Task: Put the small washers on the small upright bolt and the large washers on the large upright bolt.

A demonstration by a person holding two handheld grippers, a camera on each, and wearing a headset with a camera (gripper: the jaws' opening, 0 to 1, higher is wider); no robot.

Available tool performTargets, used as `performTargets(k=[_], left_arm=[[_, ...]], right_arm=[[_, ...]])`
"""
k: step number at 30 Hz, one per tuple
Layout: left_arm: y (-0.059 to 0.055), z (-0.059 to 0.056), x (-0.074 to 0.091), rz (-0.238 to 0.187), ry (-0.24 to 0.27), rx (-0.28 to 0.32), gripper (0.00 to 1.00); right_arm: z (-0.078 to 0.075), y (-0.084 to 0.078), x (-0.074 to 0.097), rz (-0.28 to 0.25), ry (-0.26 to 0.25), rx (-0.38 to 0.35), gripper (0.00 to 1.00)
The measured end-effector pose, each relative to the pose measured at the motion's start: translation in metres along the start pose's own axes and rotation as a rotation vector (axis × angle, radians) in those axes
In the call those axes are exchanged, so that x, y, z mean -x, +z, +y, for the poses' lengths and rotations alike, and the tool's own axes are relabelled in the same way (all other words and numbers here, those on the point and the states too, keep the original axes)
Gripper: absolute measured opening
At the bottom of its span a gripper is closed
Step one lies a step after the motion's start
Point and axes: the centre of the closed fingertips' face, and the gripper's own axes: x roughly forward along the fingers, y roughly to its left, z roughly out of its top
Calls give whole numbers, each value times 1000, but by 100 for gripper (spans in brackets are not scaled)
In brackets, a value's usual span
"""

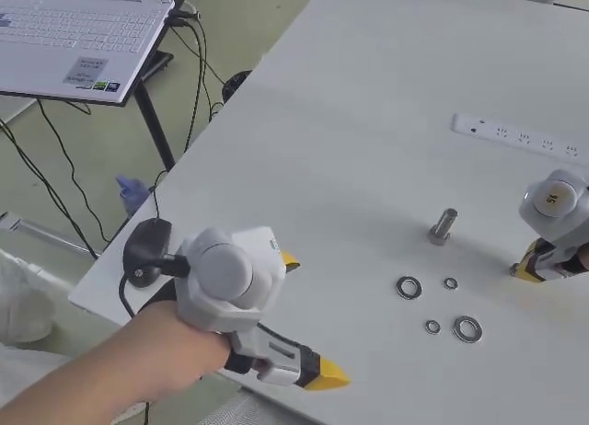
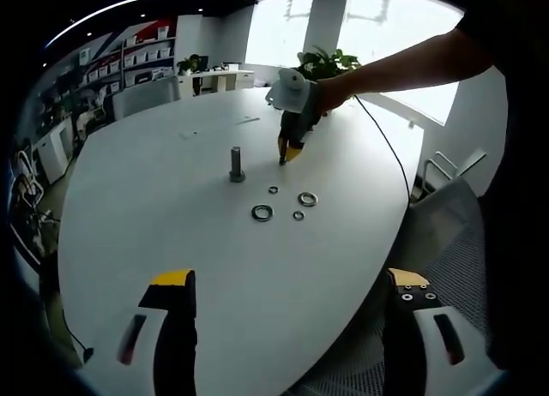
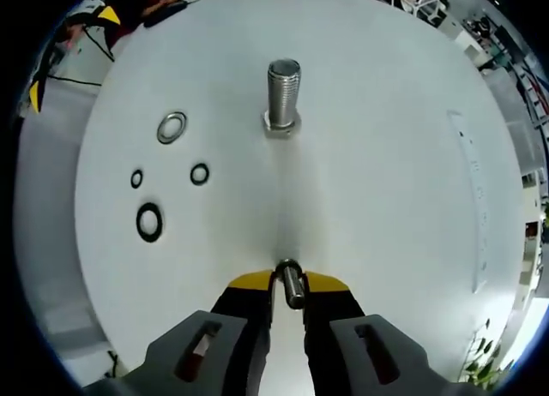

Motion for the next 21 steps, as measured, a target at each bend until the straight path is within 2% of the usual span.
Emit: performTargets(k=[12,17,21], left_arm=[[-2,-1,-1,4,-2,-1,90],[-2,0,-1,3,2,-2,90],[-2,-1,0,1,2,-2,90]], right_arm=[[-2,1,0,-6,2,-3,15],[-6,5,1,-32,-12,5,26],[-4,5,3,-29,2,-2,26]])
